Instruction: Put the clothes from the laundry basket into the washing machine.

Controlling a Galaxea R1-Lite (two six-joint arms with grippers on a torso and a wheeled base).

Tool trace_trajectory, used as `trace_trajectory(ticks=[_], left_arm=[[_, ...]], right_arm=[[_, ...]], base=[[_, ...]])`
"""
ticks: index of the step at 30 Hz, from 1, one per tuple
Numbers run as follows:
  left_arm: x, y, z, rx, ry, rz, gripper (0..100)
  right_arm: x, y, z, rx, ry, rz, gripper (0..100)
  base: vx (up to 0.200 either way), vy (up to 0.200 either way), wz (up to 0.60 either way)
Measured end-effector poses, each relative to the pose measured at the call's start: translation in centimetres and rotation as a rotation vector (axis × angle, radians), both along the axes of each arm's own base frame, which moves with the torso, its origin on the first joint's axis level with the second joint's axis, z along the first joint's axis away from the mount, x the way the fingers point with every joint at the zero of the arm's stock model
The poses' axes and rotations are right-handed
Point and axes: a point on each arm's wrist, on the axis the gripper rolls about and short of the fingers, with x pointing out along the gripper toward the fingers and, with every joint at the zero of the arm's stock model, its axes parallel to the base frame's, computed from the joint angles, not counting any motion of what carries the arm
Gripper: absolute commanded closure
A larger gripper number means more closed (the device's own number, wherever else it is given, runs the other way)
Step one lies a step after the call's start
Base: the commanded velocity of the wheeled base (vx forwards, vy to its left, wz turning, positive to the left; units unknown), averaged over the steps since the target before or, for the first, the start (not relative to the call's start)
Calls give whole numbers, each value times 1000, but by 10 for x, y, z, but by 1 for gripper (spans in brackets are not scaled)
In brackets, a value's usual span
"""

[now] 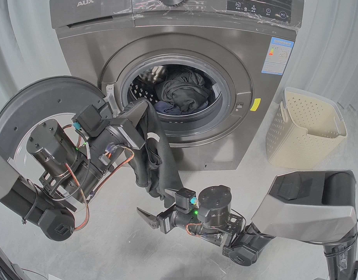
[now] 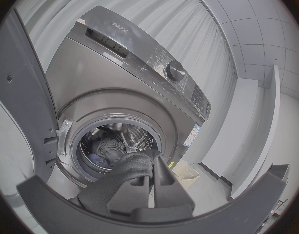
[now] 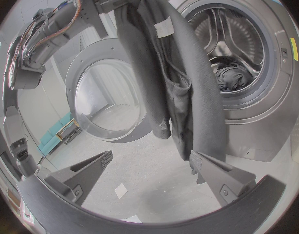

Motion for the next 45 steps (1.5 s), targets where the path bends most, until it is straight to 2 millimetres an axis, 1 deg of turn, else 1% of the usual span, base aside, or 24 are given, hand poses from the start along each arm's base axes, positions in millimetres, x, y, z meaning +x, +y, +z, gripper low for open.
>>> trace_trajectory(ticks=[4,8,14,19,24,27,31,32,38,45], left_arm=[[0,0,1,-3,-4,1,100],[0,1,3,-6,-10,1,100],[-1,1,5,-10,-15,0,100],[-2,2,6,-12,-17,0,100],[-2,2,6,-14,-18,-1,100],[-2,2,6,-15,-18,-1,100],[-2,2,6,-15,-18,-1,100],[-2,2,6,-15,-18,-1,100],[-1,3,6,-14,-17,3,100],[3,7,5,-12,-13,22,100]], right_arm=[[0,10,-5,-4,8,31,0],[10,21,-10,5,2,37,0],[32,39,-19,14,-6,29,0],[58,50,-22,23,-36,0,0],[86,51,-29,16,-79,-45,0],[98,51,-34,13,-91,-80,0],[109,51,-41,10,-94,-110,0],[111,51,-41,12,-98,-120,100],[115,51,-43,18,-107,-148,100],[106,46,-42,8,-97,-144,100]], base=[[0,0,0],[0,0,0],[0,0,0],[0,0,0],[0,0,0],[0,0,0],[0,0,0],[0,0,0],[0,0,0],[0,0,0]])
